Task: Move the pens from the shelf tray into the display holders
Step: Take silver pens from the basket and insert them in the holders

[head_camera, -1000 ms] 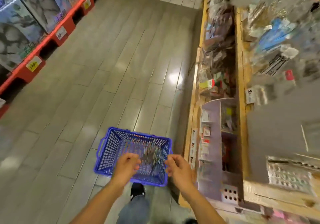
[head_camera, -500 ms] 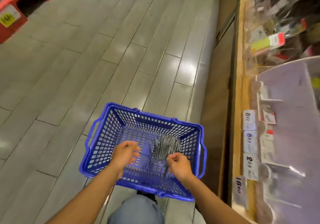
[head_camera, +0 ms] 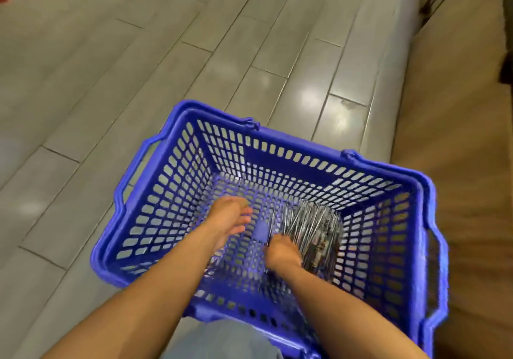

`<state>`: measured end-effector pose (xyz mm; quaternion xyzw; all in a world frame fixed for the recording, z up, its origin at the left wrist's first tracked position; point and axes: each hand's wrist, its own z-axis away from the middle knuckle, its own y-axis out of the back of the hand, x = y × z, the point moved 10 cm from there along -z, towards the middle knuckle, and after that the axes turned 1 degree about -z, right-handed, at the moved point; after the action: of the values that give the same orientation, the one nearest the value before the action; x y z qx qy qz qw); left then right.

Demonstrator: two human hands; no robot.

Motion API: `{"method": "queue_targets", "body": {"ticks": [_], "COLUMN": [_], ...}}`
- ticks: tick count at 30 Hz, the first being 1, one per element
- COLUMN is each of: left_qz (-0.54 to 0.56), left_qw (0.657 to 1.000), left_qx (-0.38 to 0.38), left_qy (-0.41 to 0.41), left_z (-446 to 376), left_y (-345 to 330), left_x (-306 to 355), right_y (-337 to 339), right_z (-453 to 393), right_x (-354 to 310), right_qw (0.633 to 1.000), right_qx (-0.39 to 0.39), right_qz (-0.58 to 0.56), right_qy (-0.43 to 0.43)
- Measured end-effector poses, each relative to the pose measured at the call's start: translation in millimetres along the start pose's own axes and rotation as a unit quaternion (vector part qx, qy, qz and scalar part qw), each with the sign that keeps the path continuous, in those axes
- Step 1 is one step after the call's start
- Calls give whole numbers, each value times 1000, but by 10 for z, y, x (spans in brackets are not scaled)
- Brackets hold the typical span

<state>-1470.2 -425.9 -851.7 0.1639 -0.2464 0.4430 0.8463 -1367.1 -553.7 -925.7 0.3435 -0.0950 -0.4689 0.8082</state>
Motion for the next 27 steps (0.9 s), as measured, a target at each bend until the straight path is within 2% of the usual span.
{"method": "queue_targets", "body": {"ticks": [3,6,8,12,15,18,20,22,25,27], "left_qz": [-8,-30,-43,-31,6,29,43,57,64,74], "left_qw": [1000,999,999,999,999,999,999,998,997,996], "left_qx": [9,1,9,34,0,-1,15,27,37,39], "left_qy": [-9,18,25,13,37,36,22,13,14,13], "left_z": [-36,-42,-64,-108,-105,-128,-144,-149,-143,-143], "left_y": [8,-38,-28,67,12,-13,14,45,79,79], "left_x": [83,-29,-62,2,-31,-16,16,39,39,51], "right_y": [-77,-31,29,214,331,404,473,566,694,712], "right_z": [-88,-75,-34,233,414,459,400,220,-138,-274], "right_x": [-46,-50,-141,-471,-684,-751,-701,-523,11,312], "right_qw": [1000,999,991,942,924,918,911,924,969,983], "right_qx": [-5,-25,-35,-84,-100,-101,-99,-64,38,74], "right_qz": [20,-29,-110,-273,-278,-283,-313,-313,-236,-164], "right_qy": [-5,4,62,176,242,259,249,209,59,-34]}}
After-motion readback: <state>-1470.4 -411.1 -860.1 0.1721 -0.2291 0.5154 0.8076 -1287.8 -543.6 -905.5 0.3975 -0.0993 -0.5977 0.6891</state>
